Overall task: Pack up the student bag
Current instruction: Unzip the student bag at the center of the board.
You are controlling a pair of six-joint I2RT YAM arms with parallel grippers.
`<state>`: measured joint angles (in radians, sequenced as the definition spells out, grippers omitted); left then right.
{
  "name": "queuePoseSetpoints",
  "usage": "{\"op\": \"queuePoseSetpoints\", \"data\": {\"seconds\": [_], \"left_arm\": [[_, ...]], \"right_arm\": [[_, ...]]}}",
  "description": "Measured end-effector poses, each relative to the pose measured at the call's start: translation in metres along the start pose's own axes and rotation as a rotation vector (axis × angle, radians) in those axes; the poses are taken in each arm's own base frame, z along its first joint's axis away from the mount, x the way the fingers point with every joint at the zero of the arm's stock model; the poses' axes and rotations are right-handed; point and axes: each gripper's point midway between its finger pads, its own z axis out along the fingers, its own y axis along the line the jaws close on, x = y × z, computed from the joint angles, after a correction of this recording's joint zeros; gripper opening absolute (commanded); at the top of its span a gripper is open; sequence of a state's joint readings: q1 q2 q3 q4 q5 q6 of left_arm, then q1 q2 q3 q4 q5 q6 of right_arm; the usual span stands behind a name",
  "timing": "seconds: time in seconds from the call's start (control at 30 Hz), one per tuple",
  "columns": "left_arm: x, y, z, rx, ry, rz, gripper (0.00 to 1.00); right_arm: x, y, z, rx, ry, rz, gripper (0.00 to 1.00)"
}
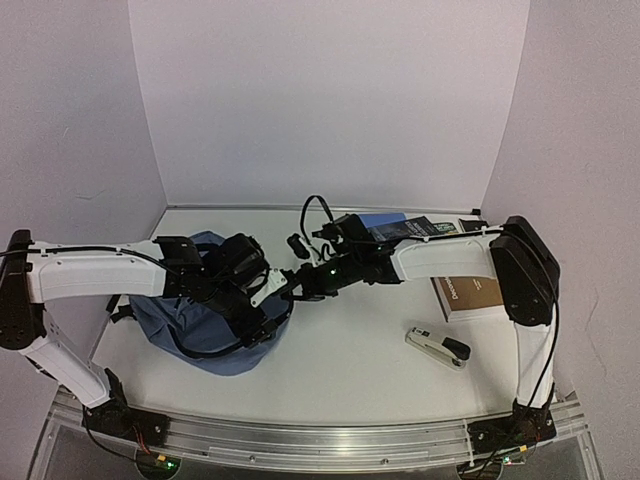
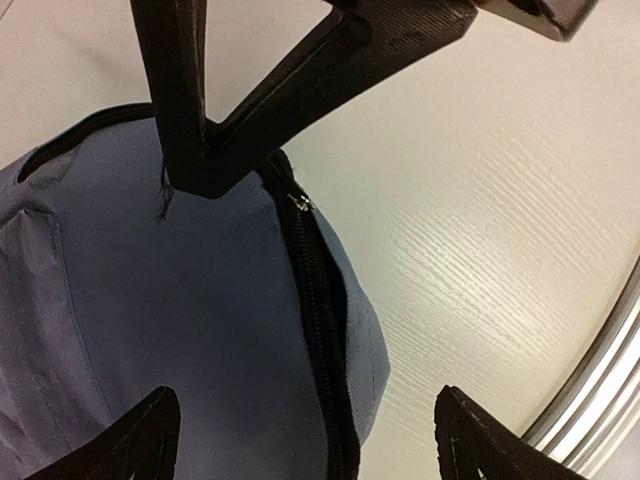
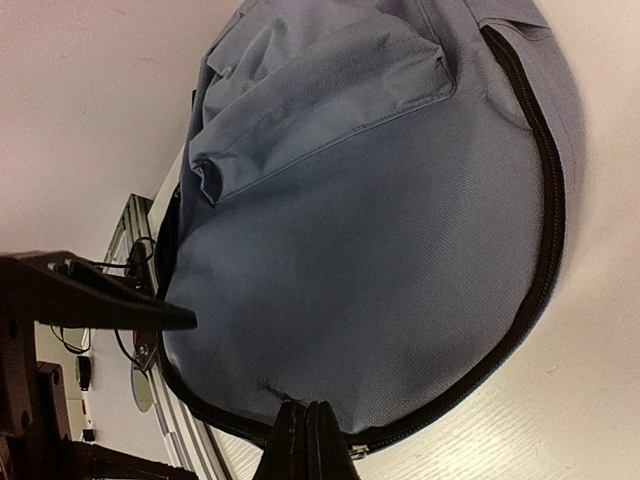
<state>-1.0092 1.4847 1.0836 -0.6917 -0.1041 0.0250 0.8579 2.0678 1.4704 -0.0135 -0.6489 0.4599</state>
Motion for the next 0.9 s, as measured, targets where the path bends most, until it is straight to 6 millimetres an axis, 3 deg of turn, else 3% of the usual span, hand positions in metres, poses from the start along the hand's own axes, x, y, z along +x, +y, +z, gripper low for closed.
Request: {"op": "queuePoseSetpoints", "data": {"seconds": [0.1, 0.17, 0.23, 0.3, 0.37, 0.5, 0.6, 0.73, 0.8, 0.9], "left_arm": [[0.003, -0.004, 0.006, 0.022, 0.006, -0.017, 0.7], [0.006, -0.007, 0.014, 0.031, 0.031, -0.027, 0.59], [0.012, -0.011, 0.028, 0.034, 0.069, -0.033, 0.43], [0.02, -0.014, 0.04, 0.033, 0.106, -0.032, 0.16], [0.023, -0.015, 0.042, 0.03, 0.116, -0.034, 0.01], [0.019, -0.016, 0.034, 0.025, 0.093, -0.025, 0.0], [0.017, -0.02, 0.017, 0.021, 0.063, -0.008, 0.0], [0.013, -0.024, -0.011, 0.015, 0.011, 0.001, 0.0], [0.014, -0.026, -0.021, 0.012, 0.0, 0.01, 0.0], [0.009, -0.024, -0.028, -0.012, -0.037, 0.011, 0.0]], "right_arm": [[-0.001, -0.001, 0.0, 0.005, -0.003, 0.009, 0.0], [-0.002, 0.0, 0.0, 0.004, -0.004, 0.013, 0.0], [-0.004, 0.001, -0.001, 0.002, -0.009, 0.013, 0.0], [-0.005, 0.002, -0.001, 0.001, -0.012, 0.012, 0.0], [-0.006, 0.002, -0.001, 0.005, -0.014, 0.01, 0.0], [-0.01, -0.004, -0.003, 0.022, -0.03, 0.006, 0.0], [-0.019, -0.02, -0.009, 0.06, -0.056, -0.003, 0.0], [-0.038, -0.062, -0.015, 0.129, -0.097, 0.005, 0.0], [-0.052, -0.095, -0.017, 0.172, -0.126, 0.026, 0.0], [-0.05, -0.114, -0.012, 0.168, -0.108, 0.051, 0.0]]}}
